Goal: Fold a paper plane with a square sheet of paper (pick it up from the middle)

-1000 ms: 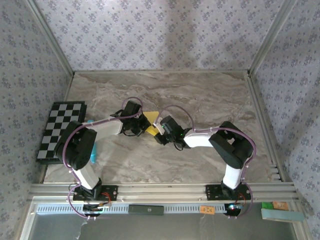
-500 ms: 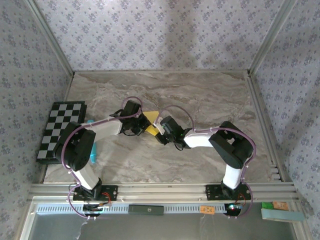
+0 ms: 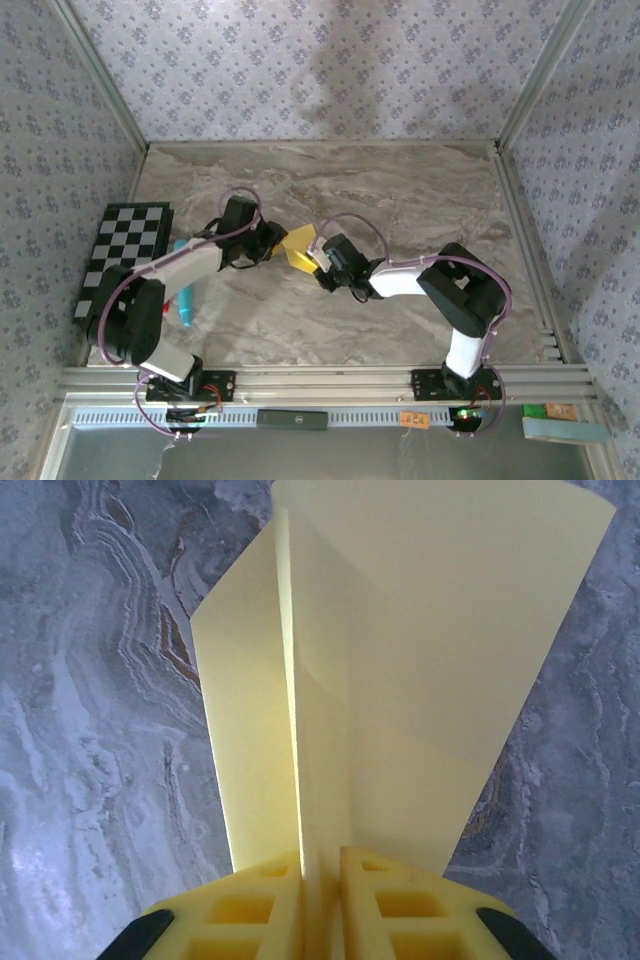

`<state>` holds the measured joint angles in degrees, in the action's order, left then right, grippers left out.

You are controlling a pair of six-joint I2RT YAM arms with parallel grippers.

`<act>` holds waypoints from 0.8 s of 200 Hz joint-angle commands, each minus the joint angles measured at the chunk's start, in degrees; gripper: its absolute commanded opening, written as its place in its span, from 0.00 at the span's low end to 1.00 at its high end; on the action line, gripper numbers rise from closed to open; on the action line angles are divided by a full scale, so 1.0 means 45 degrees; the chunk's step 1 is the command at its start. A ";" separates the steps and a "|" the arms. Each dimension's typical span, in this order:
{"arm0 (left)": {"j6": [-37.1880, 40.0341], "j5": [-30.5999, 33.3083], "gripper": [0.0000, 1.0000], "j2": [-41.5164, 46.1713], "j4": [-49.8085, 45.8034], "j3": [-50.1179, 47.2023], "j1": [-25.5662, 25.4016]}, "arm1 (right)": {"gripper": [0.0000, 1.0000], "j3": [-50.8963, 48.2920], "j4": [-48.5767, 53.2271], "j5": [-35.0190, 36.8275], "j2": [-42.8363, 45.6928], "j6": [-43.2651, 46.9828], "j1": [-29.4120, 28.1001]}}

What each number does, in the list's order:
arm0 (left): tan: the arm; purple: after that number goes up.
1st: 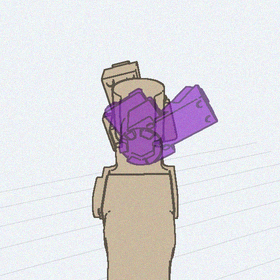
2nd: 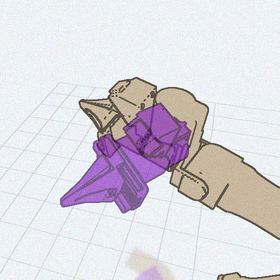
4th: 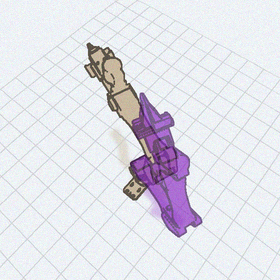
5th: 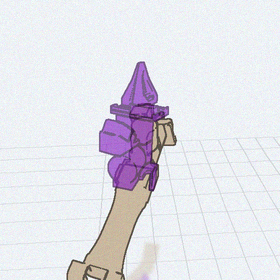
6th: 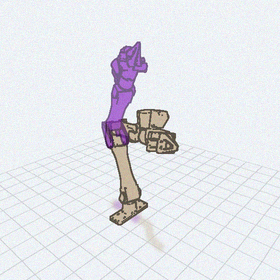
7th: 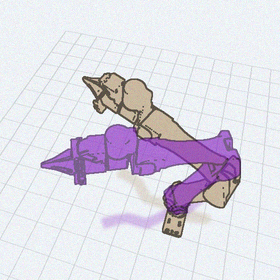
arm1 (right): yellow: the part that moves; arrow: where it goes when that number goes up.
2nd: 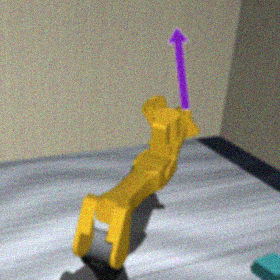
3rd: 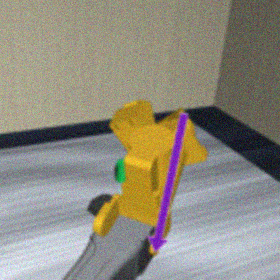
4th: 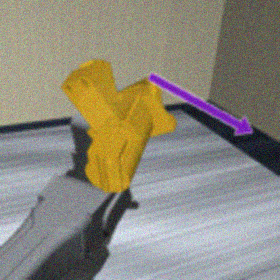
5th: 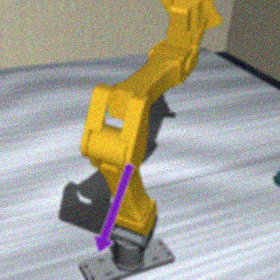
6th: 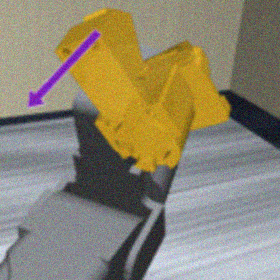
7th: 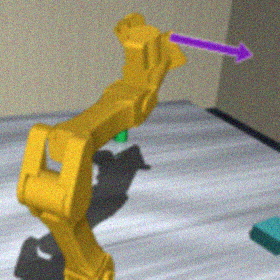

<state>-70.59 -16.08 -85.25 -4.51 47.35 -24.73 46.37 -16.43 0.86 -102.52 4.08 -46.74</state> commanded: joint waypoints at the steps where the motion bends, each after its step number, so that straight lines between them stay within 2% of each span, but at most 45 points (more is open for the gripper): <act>1: -0.0015 0.0104 0.34 0.0391 -0.0091 -0.0649 0.0008 | 0.16 -0.0313 -0.0579 -0.0550 0.0324 0.0234 0.0151; 33: -0.0271 -0.0564 0.24 0.0015 0.0631 -0.1147 -0.0070 | 0.16 -0.0557 -0.1079 -0.1015 0.0380 0.0070 0.0389; 89: 0.0288 -0.1718 0.15 -0.1792 0.0969 -0.0016 -0.0334 | 0.16 -0.0831 -0.1563 -0.1456 0.0514 -0.0126 0.0617; 160: 0.0514 -0.1843 0.12 -0.3198 0.1003 0.0652 -0.0461 | 0.17 -0.1028 -0.1780 -0.1599 0.0555 -0.0140 0.0739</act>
<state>-69.49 -23.40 -97.82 0.10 49.17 -26.22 42.39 -23.49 -5.43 -101.62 3.92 -43.83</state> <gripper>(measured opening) 0.125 0.161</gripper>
